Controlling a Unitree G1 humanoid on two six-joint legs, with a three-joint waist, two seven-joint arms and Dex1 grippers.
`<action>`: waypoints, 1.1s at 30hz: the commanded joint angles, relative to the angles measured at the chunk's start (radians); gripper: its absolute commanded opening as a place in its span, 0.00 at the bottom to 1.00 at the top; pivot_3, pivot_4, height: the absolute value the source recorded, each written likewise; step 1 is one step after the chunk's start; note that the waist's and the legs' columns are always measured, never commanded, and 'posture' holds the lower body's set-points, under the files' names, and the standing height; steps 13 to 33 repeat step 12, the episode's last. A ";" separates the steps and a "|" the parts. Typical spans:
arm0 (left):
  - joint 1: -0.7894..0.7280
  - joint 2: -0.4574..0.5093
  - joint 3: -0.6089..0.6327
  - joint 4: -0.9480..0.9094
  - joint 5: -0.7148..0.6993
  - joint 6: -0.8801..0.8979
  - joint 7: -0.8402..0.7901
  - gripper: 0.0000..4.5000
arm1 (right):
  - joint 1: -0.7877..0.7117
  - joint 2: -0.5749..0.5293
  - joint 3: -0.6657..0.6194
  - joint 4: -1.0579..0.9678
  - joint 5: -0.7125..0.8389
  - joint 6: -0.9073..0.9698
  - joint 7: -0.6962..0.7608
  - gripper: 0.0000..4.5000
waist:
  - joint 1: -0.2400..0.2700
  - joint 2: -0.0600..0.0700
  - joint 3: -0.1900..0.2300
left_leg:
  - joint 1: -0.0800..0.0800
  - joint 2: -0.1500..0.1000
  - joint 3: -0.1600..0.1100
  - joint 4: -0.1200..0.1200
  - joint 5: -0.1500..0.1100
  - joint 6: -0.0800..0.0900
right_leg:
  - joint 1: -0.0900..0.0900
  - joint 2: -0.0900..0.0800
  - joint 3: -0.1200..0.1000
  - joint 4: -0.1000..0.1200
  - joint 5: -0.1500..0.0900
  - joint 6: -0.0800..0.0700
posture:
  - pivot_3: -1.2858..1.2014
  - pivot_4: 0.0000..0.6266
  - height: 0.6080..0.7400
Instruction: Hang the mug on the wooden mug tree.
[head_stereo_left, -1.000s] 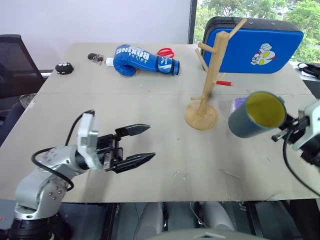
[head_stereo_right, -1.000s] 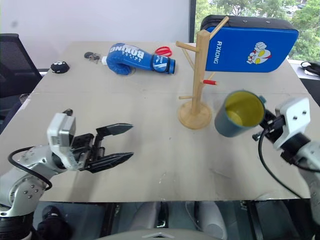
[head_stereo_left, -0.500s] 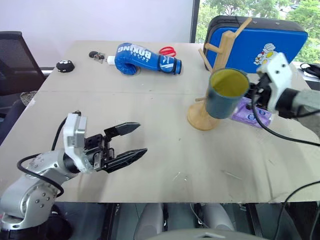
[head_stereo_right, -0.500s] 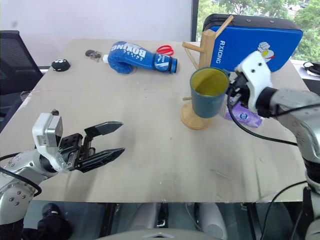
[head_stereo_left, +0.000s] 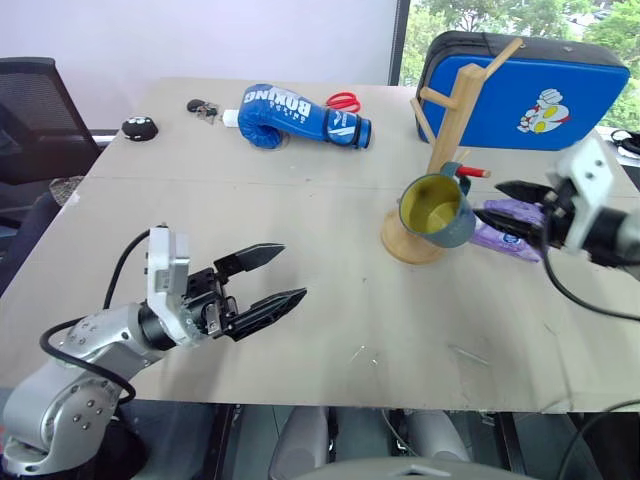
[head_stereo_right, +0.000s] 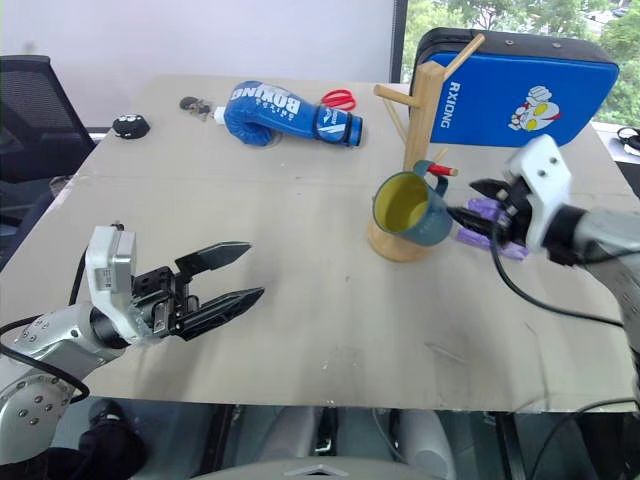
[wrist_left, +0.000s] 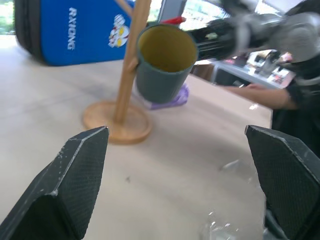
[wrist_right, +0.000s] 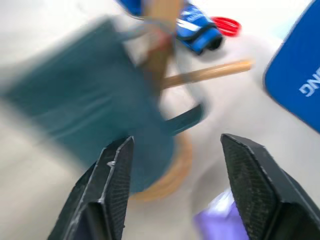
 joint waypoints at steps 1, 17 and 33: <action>0.018 0.018 -0.005 0.043 0.075 -0.047 -0.045 1.00 | 0.216 0.017 -0.171 -0.113 -0.020 -0.076 0.043 0.61 | 0.001 0.000 0.000 | 0.000 0.000 0.000 0.000 0.000 0.000 | 0.000 0.000 0.000 0.000 -0.001 -0.001 | 0.52 0.24 1.00; 0.066 0.025 -0.022 0.209 0.261 -0.174 -0.137 1.00 | 0.672 0.206 -0.304 -0.118 -0.108 -0.296 0.056 0.61 | -0.006 -0.001 -0.001 | 0.006 0.001 0.003 0.002 0.000 0.000 | 0.001 0.000 0.003 0.002 -0.003 0.002 | 0.52 0.24 1.00; 0.066 0.025 -0.022 0.209 0.261 -0.174 -0.137 1.00 | 0.672 0.206 -0.304 -0.118 -0.108 -0.296 0.056 0.61 | -0.006 -0.001 -0.001 | 0.006 0.001 0.003 0.002 0.000 0.000 | 0.001 0.000 0.003 0.002 -0.003 0.002 | 0.52 0.24 1.00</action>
